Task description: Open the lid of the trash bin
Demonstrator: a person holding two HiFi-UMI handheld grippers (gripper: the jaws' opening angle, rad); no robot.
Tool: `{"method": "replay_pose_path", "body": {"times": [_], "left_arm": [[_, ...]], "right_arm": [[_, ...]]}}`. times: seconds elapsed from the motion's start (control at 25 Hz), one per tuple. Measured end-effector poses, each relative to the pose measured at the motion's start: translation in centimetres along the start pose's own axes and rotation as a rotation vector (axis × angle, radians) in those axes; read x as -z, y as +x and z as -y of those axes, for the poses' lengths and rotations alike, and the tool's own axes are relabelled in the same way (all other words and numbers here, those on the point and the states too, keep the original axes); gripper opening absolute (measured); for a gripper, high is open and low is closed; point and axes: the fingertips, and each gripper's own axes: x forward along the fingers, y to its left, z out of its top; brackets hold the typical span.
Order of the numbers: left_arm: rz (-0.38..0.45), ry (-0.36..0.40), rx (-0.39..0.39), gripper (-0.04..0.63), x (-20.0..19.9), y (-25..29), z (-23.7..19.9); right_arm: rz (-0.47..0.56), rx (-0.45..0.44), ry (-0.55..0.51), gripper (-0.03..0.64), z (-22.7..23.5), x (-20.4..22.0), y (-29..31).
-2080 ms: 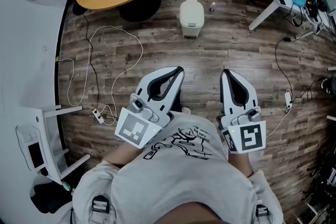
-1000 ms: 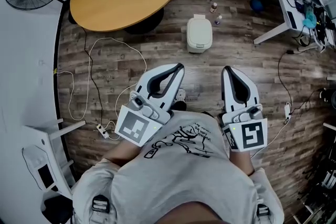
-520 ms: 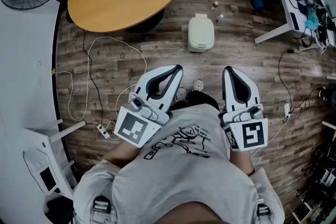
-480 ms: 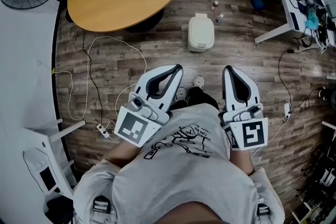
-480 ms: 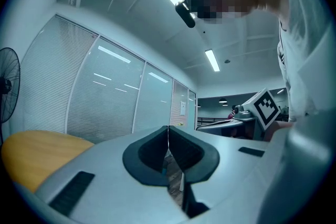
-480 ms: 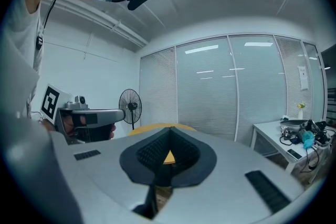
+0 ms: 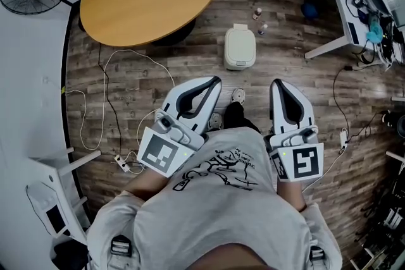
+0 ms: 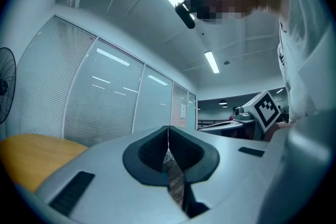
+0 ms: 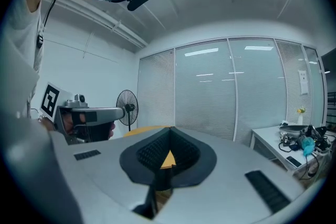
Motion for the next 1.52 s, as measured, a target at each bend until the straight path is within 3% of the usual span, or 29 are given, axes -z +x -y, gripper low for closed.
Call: {"method": "replay_pose_path", "body": {"times": [1.08,1.52], "left_arm": [[-0.043,0.024,-0.01,0.02,0.8,20.7,-3.9],[-0.051,0.022,-0.041,0.02,1.8,25.9,-5.2]], "right_arm": [[0.016,-0.011,0.042,0.006,19.1,-0.5,9.8],[0.018,-0.047,0.028,0.005,23.7,-0.3,12.7]]}}
